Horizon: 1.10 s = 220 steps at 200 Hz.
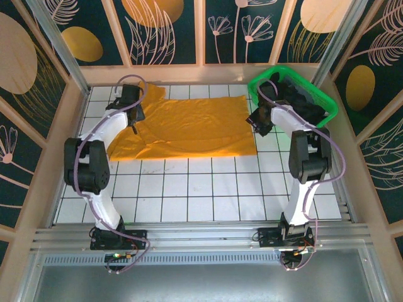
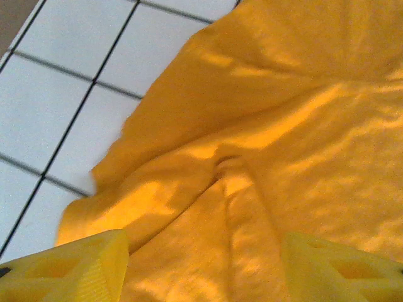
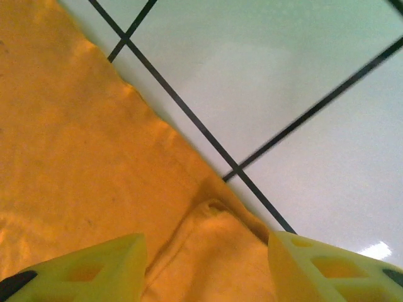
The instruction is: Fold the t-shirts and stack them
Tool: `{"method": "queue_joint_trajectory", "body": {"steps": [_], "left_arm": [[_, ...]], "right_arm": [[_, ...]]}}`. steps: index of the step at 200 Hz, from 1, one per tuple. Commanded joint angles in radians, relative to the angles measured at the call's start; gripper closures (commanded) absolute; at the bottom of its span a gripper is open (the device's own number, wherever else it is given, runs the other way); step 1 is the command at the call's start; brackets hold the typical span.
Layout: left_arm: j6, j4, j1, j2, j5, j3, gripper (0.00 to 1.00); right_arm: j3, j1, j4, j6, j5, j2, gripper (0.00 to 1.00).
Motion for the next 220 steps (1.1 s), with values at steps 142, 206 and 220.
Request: {"method": "queue_joint_trajectory", "body": {"steps": [142, 206, 220], "left_arm": [[-0.296, 0.134, 0.342, -0.227, 0.342, -0.562, 0.52], [-0.264, 0.183, 0.344, -0.15, 0.31, -0.514, 0.93], [-0.254, 0.179, 0.343, -0.142, 0.299, -0.501, 1.0]], "right_arm": [[-0.452, -0.021, 0.133, -0.188, -0.155, -0.233, 0.47], [-0.43, -0.027, 0.144, -0.186, -0.134, -0.174, 0.51], [-0.425, -0.022, 0.147, -0.177, -0.138, -0.162, 0.53]]}}
